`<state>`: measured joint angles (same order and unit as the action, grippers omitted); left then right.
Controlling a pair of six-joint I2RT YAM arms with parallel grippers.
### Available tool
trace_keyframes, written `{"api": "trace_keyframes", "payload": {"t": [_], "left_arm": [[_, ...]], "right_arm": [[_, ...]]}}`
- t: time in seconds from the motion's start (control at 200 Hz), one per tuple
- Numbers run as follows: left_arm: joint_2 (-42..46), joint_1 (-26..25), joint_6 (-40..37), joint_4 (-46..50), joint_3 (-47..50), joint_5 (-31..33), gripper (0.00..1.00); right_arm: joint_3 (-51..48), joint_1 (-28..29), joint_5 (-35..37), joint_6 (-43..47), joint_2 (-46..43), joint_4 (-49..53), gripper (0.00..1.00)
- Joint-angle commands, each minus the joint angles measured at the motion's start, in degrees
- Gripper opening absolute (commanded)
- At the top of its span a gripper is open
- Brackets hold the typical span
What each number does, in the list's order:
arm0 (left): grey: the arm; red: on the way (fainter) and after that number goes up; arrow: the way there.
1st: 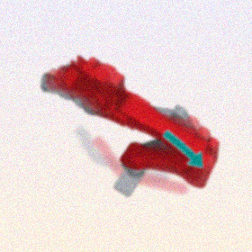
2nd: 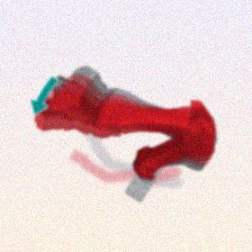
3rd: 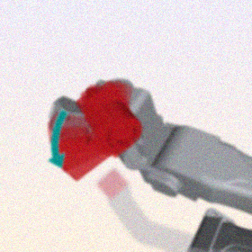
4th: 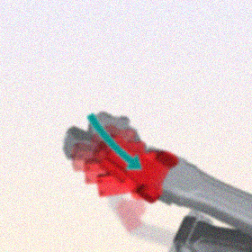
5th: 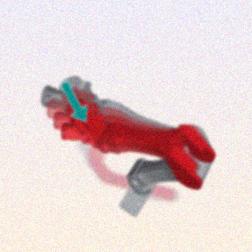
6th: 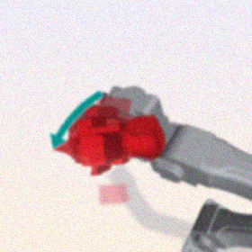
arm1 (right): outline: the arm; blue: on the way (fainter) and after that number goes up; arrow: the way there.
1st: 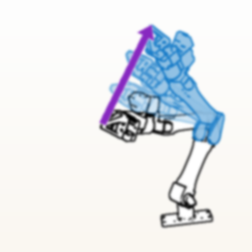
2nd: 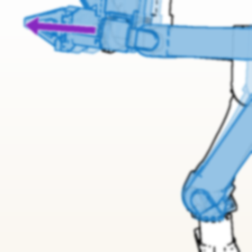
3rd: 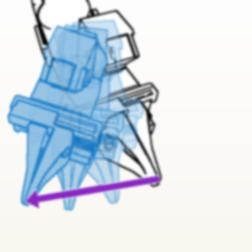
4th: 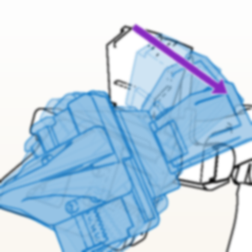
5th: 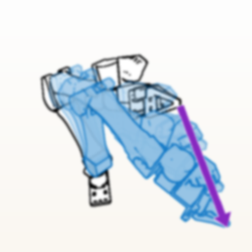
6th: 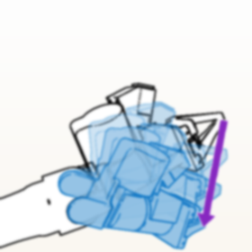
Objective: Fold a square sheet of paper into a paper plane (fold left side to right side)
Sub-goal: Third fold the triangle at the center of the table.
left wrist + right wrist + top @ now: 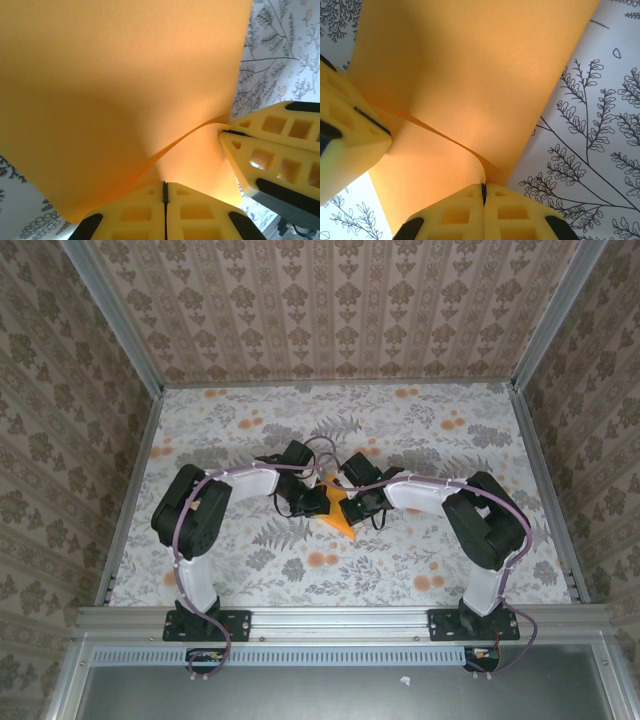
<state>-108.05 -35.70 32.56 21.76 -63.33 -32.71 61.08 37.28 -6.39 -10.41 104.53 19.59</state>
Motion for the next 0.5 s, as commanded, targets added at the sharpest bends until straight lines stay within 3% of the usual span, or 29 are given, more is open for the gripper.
{"api": "trace_keyframes", "payload": {"t": [0.0,0.355,0.495], "left_arm": [[-1.85,0.02,-0.94,0.22,1.36,2.27,0.07],[-4.71,0.19,-1.87,0.89,1.96,5.19,0.06],[-4.61,0.2,-1.89,1.13,3.07,6.16,0.05]], "right_arm": [[-0.08,0.43,0.68,0.92,2.18,4.79,0.0],[1.74,-0.7,-0.72,-1.62,0.18,4.5,0.0],[2.55,-3.74,-2.14,-4.47,-3.23,4.78,0.17]]}}
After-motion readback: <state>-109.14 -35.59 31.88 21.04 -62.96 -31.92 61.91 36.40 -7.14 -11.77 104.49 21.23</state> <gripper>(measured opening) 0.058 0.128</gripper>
